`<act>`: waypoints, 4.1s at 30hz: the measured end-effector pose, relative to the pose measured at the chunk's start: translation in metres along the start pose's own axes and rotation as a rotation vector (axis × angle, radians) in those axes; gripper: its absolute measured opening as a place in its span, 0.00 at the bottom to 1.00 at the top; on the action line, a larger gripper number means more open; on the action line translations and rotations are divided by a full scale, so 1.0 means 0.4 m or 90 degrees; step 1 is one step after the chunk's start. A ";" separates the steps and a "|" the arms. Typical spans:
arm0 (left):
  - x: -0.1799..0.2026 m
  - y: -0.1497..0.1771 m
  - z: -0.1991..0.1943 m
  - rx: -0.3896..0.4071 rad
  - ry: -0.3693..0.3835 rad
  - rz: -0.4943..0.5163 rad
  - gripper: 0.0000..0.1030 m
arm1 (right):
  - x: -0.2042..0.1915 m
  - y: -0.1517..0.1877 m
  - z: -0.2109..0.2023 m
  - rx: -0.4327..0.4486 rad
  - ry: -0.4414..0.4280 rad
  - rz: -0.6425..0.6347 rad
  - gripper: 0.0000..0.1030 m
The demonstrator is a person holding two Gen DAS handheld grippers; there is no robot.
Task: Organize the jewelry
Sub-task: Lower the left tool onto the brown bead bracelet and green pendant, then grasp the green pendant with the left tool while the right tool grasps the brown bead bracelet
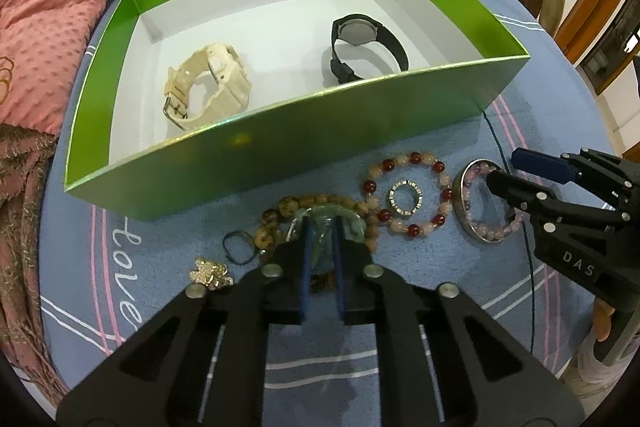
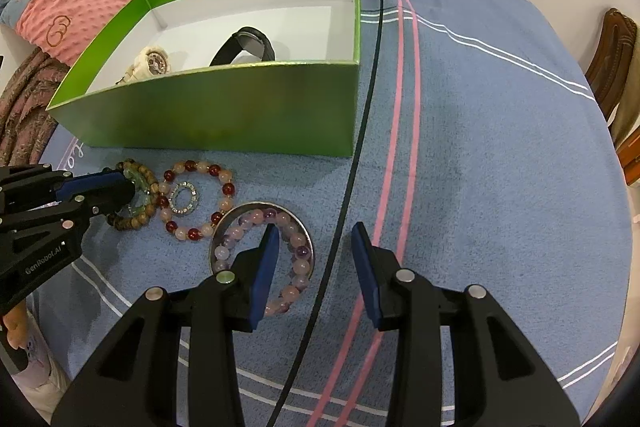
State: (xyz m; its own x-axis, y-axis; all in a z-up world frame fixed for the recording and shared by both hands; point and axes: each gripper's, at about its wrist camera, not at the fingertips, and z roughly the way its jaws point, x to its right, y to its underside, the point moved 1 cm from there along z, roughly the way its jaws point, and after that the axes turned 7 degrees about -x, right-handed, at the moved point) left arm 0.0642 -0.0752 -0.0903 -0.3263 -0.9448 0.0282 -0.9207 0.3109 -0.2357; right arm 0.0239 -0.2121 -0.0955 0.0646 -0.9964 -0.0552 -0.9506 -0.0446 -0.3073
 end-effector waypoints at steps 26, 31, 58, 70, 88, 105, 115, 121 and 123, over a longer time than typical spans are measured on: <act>-0.022 0.026 -0.050 0.028 0.039 -0.018 0.06 | -0.032 0.012 -0.045 0.021 0.008 -0.018 0.12; -0.024 0.037 -0.098 0.051 0.056 -0.018 0.05 | -0.048 0.014 -0.073 0.037 0.002 -0.025 0.12; -0.040 0.055 -0.145 0.074 0.078 -0.024 0.06 | -0.051 0.029 -0.053 0.002 0.017 -0.033 0.00; -0.050 0.060 -0.153 0.079 0.082 -0.027 0.06 | -0.045 0.024 -0.057 -0.022 -0.012 -0.003 0.30; -0.062 0.062 -0.149 0.076 0.089 -0.035 0.06 | -0.081 0.027 -0.091 0.027 0.009 -0.020 0.00; -0.069 0.074 -0.155 0.080 0.098 -0.033 0.06 | -0.061 0.047 -0.068 -0.028 -0.062 0.033 0.07; -0.121 0.099 -0.219 0.119 0.097 -0.063 0.06 | -0.279 -0.021 -0.027 -0.037 -0.085 -0.089 0.36; -0.178 0.113 -0.229 0.123 0.092 -0.092 0.06 | -0.336 -0.088 -0.003 0.009 -0.024 -0.144 0.36; -0.187 0.115 -0.225 0.121 0.096 -0.098 0.06 | -0.344 -0.104 0.019 0.000 -0.018 -0.165 0.36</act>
State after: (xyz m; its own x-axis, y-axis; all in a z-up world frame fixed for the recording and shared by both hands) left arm 0.0268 0.0192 -0.0157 -0.2268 -0.9490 0.2189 -0.9099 0.1264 -0.3952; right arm 0.0567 -0.0728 -0.0823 0.3151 -0.9491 -0.0013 -0.9008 -0.2987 -0.3154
